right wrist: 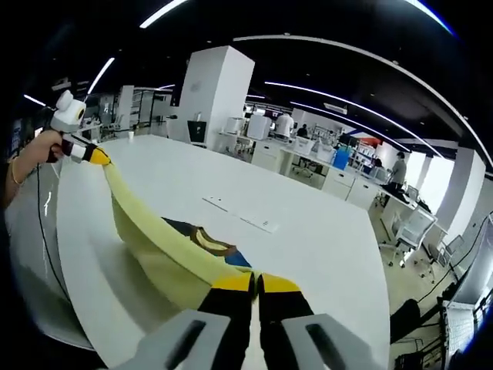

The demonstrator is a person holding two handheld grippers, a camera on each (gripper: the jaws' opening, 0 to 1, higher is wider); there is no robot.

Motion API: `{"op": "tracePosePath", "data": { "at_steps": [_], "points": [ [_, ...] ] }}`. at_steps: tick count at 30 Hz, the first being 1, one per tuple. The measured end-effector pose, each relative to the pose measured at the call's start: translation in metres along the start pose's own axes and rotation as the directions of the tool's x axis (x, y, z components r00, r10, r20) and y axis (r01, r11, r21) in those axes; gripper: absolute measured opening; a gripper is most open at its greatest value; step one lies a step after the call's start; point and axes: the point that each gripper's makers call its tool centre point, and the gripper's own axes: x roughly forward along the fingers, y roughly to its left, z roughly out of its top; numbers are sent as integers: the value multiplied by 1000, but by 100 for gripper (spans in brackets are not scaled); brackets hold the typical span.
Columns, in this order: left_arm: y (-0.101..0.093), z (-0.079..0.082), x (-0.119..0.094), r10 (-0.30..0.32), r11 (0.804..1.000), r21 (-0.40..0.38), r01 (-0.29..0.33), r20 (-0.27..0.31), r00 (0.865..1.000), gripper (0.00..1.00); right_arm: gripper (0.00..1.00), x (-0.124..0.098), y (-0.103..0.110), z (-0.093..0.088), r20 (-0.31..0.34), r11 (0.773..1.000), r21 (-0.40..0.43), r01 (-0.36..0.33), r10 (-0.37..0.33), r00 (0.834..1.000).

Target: Fold the garment on the visible template until the final outline fits inside the template.

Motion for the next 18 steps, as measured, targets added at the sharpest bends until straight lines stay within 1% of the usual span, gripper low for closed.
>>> {"op": "tracePosePath", "data": {
  "at_steps": [7,18],
  "points": [
    [11,6,20,23,1000,-20,-22,10,1000,0,0,21,-11,6,9,1000,9,11,-11,1000],
    [23,18,60,63,998,-13,-63,33,997,0,0,57,-29,6,1,999,42,33,-33,999]
  ]
}}
